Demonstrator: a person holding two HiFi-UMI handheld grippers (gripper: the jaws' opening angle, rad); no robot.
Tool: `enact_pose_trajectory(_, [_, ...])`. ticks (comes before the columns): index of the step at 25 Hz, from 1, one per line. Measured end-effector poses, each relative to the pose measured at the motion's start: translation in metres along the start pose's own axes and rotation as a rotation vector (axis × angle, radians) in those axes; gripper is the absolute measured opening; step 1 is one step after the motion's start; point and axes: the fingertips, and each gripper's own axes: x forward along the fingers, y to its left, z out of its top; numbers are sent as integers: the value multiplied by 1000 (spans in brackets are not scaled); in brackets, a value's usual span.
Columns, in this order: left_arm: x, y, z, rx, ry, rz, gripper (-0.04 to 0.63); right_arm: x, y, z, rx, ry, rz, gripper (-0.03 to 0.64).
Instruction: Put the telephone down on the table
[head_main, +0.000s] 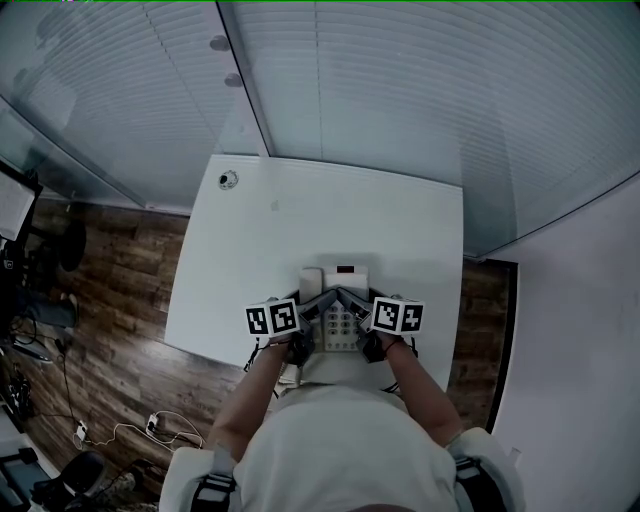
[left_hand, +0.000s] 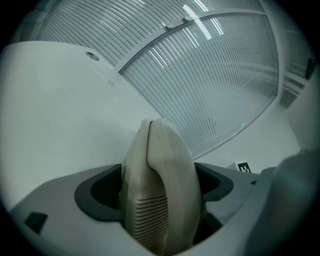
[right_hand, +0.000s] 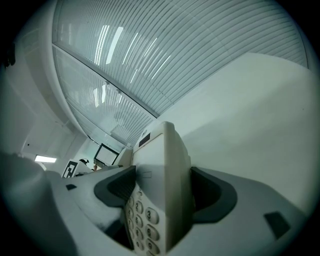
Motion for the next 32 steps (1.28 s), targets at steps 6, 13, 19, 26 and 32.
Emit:
enact_pose_trajectory(6, [-8, 0, -3, -9, -9, 2, 431, -2, -3, -2, 0, -3, -30, 341])
enact_pose_trajectory(13, [-17, 0, -2, -27, -28, -12, 431, -3, -8, 2, -55, -6, -121, 342])
enact_pose_trajectory(19, [-30, -8, -5, -12, -43, -27, 431, -14, -6, 5, -94, -47, -178, 339])
enact_pose_trajectory(26, [-58, -15, -16, 8, -65, -44, 431, -39, 8, -6, -77, -132, -208, 333])
enact_pose_trajectory(32, [-82, -16, -22, 27, -103, -38, 431, -62, 22, -14, -96, -233, -246, 275])
